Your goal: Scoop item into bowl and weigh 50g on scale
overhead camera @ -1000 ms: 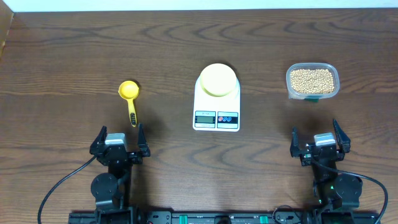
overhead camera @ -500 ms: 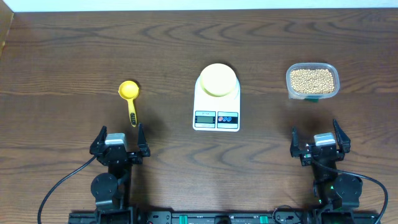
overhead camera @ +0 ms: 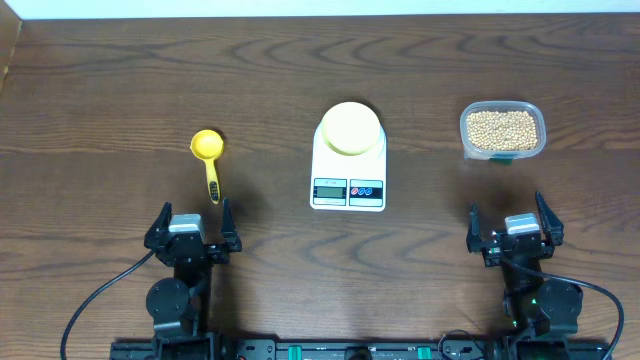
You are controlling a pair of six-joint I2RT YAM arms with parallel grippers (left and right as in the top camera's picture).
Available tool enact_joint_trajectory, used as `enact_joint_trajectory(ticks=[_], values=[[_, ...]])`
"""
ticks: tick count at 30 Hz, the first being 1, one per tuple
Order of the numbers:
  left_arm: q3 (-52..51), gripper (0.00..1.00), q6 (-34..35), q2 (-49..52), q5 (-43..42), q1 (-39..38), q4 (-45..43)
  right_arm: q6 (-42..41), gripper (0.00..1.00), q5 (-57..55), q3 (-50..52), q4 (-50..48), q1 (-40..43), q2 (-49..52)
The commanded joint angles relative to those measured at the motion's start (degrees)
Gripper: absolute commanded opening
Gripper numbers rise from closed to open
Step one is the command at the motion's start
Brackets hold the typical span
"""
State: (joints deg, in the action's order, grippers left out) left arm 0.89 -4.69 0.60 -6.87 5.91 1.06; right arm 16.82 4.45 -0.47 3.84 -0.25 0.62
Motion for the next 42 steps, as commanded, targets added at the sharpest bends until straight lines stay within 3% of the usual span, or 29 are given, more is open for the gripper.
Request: enact_joint_trajectory(ticks=[1,21,24,26,35,42], values=[[-0.66,0.98,0.09,-0.31,-0.57,0.13,2.49,0.37,0.99,-0.22,0.15,0.20,-0.55,-0.33],[-0.66,0.97,0.09,-0.31,-0.57,0.13,2.49,0.37,0.99,-0.22,0.15,0.20,-0.55,-0.33],[-0.66,0.97,5.88,0.42,-0.59,0.13,2.54,0.39,0.99,-0.22,0.15,0.20,-0.55,-0.33],[-0.66,0.98,9.25,1.42,-0.59,0.13,2.51,0.37,0.99,-0.22,0.15,0.20,-0.55,-0.33],[4.72,0.98,9.29,8.33,-1.57,0.13,8.76,0.37,0.99,-0.22,0.15,0.20,-0.55,-0.33],[13.51,0.98,9.42,19.32,-1.46,0.13,9.53,0.37,0.99,-0.22,0.15,0.20,-0.55,-0.33]])
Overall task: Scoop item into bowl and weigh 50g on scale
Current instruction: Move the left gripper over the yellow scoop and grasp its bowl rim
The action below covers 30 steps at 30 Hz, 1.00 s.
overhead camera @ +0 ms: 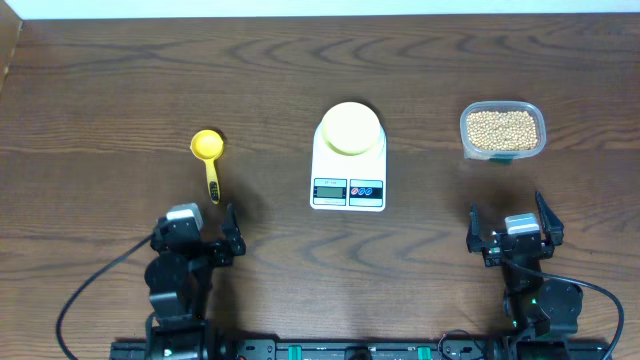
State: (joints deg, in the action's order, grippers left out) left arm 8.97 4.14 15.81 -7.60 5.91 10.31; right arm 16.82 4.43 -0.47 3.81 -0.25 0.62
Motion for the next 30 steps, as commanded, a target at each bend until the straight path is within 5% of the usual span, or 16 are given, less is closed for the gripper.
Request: enact_joint_trajectory(ticks=[1,8,22,30], values=[[6.71,0.98,0.70,5.55,-0.74,0.13,1.07,0.37,0.99,-0.20,0.15,0.22,-0.55,-0.33],[17.42,0.97,0.90,17.03,-1.90,0.13,15.15,0.37,0.99,-0.20,0.15,0.22,-0.55,-0.33],[29.77,0.98,5.20,32.81,-10.01,0.13,16.26,0.37,0.99,-0.20,0.15,0.22,-0.55,-0.33],[52.50,0.98,3.26,55.12,-11.89,0.31,30.49,0.37,0.99,-0.20,0.15,0.22,-0.55,-0.35]])
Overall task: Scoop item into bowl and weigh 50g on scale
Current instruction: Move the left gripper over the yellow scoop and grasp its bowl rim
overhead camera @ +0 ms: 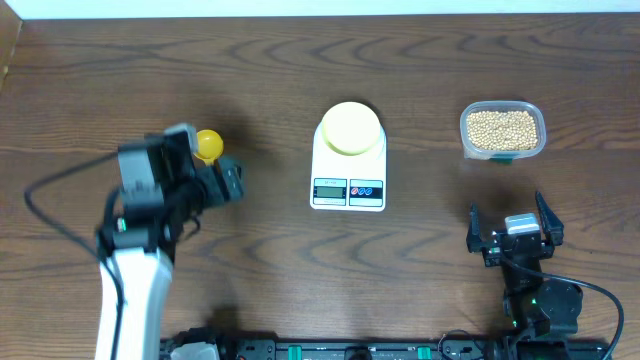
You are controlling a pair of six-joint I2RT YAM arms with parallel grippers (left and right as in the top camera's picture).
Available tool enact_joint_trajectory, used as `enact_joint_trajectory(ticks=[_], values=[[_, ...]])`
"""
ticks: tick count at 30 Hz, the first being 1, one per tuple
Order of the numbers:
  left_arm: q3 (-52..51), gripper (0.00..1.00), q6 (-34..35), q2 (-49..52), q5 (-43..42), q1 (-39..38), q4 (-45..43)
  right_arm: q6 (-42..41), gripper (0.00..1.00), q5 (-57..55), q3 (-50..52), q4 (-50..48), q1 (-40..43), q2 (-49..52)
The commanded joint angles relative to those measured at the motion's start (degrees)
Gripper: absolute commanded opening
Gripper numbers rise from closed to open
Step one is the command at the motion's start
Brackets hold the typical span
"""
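A yellow measuring scoop (208,144) lies left of the white scale (348,190); only its round cup shows, because my left arm covers the handle. My left gripper (228,181) hangs over that handle, its fingers apart with nothing seen between them. A pale yellow bowl (350,128) sits on the scale's platform. At the right, a clear tub of soybeans (502,130) stands on the table. My right gripper (510,224) rests open near the front edge, below the tub.
The brown wooden table (300,60) runs to a white wall at the back. The left arm's cable (45,190) loops over the table at the left. The arms' mounting rail (340,350) lines the front edge.
My left arm has left its rest spot near the front edge and now reaches over the scoop's handle, covering it. The right arm, scale, bowl and tub are unchanged.
Both arms first rested open at the front edge, with the scoop lying free left of the scale. Then the left arm had turned slightly at its rest spot. Now its gripper is over the scoop's handle.
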State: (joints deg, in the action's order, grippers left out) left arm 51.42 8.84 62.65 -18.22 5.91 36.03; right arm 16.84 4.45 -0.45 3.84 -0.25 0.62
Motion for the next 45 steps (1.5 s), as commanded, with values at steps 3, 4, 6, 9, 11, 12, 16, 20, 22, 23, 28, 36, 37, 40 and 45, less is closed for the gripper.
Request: enact_joint_trajectory(ticks=[3,4,6,9,11,12,16,20,22,23,28,36,37,40,45], values=[[16.74,0.98,-1.33,14.84,-1.33,0.28,5.16,0.35,0.99,-0.22,0.13,0.20,-0.55,-0.35],[17.86,0.98,-1.05,16.44,-1.90,0.28,4.26,0.35,0.99,-0.22,0.13,0.20,-0.55,-0.33],[18.45,0.98,-1.29,19.52,-0.70,0.28,1.60,0.37,0.99,-0.22,0.13,0.20,-0.55,-0.33],[18.45,0.98,-5.01,21.77,-0.33,0.28,-0.35,0.35,0.99,-0.22,0.13,0.20,-0.55,-0.33],[18.43,0.97,-6.99,23.47,2.89,0.31,-0.39,0.35,0.99,-0.22,0.13,0.20,-0.55,-0.33],[18.38,0.98,-7.02,24.37,4.76,0.28,-0.55,0.35,0.99,-0.22,0.13,0.20,-0.55,-0.33],[18.36,0.98,-10.23,28.92,12.20,0.31,-1.36,0.35,0.99,-0.22,0.13,0.20,-0.55,-0.33],[18.36,0.95,-12.50,34.18,15.02,0.76,-5.68,0.35,0.99,-0.22,0.13,0.20,-0.55,-0.33],[18.36,0.87,-12.00,36.65,15.08,1.51,-8.04,0.35,0.99,-0.22,0.13,0.20,-0.55,-0.35],[18.36,0.85,-11.41,37.75,15.06,1.92,-9.14,0.35,0.99,-0.22,0.13,0.20,-0.55,-0.33],[18.36,0.51,-8.94,42.03,14.99,3.78,-14.47,0.35,0.99,-0.22,0.13,0.20,-0.55,-0.33],[18.36,0.50,-9.03,46.03,14.80,4.04,-18.25,0.35,0.99,-0.22,0.13,0.20,-0.55,-0.33],[18.36,0.50,-9.09,46.56,14.88,4.04,-18.51,0.37,0.99,-0.22,0.13,0.20,-0.55,-0.35],[18.36,0.50,-9.22,48.06,14.88,4.04,-19.30,0.35,0.99,-0.22,0.13,0.20,-0.55,-0.33],[18.34,0.43,-9.22,49.27,14.88,4.04,-19.08,0.35,0.99,-0.22,0.13,0.20,-0.55,-0.35]])
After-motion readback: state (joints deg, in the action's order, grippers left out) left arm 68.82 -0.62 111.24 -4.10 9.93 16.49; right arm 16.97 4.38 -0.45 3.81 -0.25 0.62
